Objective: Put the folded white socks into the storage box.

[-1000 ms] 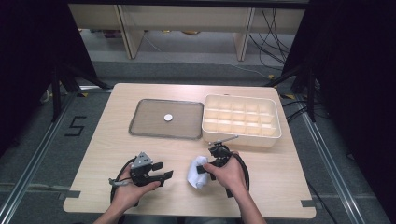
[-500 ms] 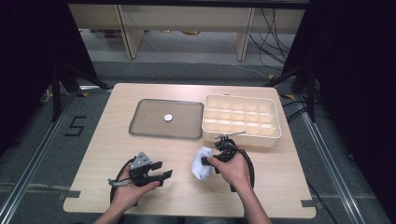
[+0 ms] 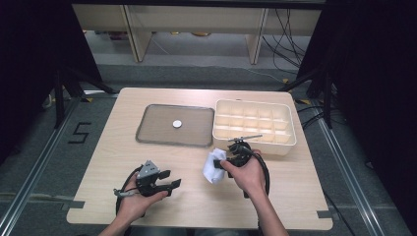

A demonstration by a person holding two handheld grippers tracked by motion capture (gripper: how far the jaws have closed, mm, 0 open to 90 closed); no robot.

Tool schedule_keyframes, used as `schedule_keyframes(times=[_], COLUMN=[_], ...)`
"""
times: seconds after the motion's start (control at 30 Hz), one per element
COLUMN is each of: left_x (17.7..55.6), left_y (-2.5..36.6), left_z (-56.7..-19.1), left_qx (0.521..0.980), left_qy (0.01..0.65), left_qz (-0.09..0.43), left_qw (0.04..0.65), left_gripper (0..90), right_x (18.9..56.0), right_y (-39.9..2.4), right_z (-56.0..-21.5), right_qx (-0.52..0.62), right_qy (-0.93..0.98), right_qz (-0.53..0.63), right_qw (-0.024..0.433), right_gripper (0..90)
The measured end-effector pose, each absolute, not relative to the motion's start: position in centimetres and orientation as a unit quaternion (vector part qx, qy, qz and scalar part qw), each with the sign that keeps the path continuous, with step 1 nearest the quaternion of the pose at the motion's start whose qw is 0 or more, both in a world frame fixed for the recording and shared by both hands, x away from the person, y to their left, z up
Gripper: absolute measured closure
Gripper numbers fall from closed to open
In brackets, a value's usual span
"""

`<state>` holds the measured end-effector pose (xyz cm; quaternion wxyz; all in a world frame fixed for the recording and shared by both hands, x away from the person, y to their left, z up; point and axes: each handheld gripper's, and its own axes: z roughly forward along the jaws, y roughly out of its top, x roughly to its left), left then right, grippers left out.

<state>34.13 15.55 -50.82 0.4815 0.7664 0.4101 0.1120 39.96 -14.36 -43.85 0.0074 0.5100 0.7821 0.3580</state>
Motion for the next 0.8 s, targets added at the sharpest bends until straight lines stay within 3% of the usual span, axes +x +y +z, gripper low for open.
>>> schedule_keyframes(times=[0.3, 0.8], left_x=[34.1, 34.0], left_y=[15.5, 15.5], left_z=[-50.9, -51.0], left_qx=[0.766, 0.767], left_qy=[0.414, 0.413], left_qz=[0.11, 0.111], left_qw=[0.479, 0.478], left_gripper=[41.4, 41.4], right_x=[40.4, 41.1], right_y=[-14.6, -15.0], right_z=[-43.2, -41.9], right_qx=[0.516, 0.538], right_qy=[0.768, 0.75], right_qz=[0.377, 0.382], right_qw=[0.037, 0.043], right_gripper=[66.1, 66.0])
